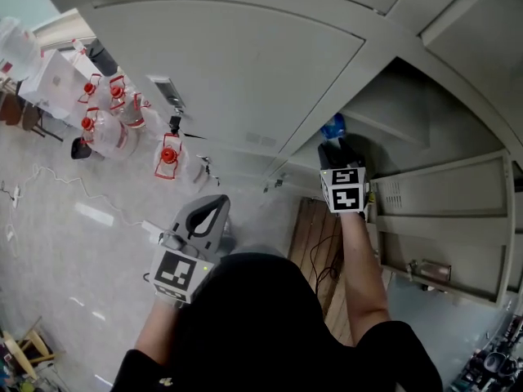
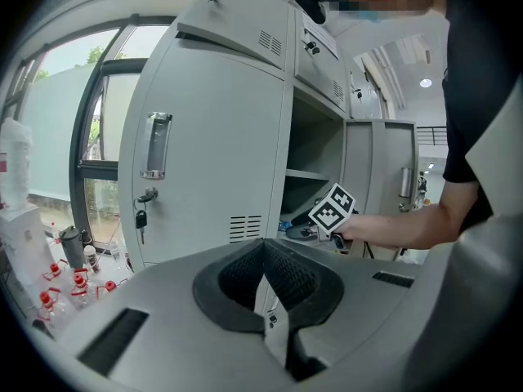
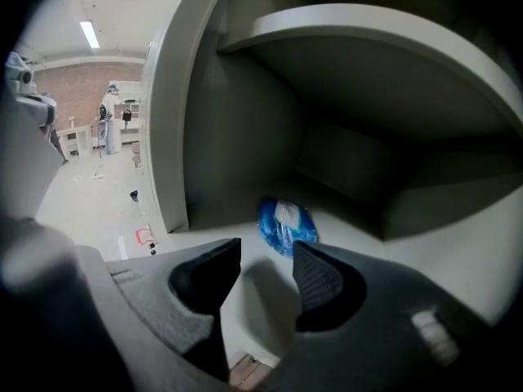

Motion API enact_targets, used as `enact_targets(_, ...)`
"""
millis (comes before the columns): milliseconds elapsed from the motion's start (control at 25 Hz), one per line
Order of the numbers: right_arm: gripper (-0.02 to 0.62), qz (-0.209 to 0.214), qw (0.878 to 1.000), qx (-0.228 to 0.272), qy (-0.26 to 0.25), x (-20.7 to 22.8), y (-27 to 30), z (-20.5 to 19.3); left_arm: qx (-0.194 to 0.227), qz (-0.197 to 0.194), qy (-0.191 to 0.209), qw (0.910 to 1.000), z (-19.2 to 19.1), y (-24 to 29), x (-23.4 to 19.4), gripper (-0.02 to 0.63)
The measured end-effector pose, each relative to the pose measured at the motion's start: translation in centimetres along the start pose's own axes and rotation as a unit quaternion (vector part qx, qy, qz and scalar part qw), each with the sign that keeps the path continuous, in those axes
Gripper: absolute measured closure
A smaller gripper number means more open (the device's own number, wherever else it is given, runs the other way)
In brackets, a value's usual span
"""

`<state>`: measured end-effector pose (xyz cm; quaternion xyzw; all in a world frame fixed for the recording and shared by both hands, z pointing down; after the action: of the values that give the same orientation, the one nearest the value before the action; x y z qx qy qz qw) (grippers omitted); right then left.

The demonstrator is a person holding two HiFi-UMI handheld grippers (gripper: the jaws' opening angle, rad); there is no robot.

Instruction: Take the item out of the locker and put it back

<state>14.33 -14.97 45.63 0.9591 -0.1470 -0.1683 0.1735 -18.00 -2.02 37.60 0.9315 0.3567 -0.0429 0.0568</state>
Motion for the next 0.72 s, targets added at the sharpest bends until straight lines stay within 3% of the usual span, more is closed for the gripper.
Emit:
enact_targets(240, 0.399, -0.006, 1.000, 0.012, 0.009, -0.5, -2.5, 0.4, 0.009, -0.034, 0.028, 0.9990, -0.6, 0.5, 0.0, 0.597)
enact_targets(400, 0.399, -0.010, 1.000, 0.014, 0.020, -0.9, -4.3, 0.3, 0.004, -0.035, 0.002, 0.9994, -0.3, 0.9, 0.8, 0.597)
enact_targets(720, 0.432, -0.012, 0.998, 0.034, 0.054, -2.2, -8.6, 0.5, 0.009, -0.078, 0.011, 0.9968, -0.6, 1.8, 1.7, 0.597)
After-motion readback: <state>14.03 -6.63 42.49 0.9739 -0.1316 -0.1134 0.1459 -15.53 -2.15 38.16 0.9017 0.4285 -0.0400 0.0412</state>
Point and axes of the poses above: the fingertips, and each gripper's own axes: y forward along the fingers, x to its right, z out of its top, the point moved 10 cm from there along -y, backward along the fingers, and after that the axes turned 15 degrees about x, right-handed, at the moved point
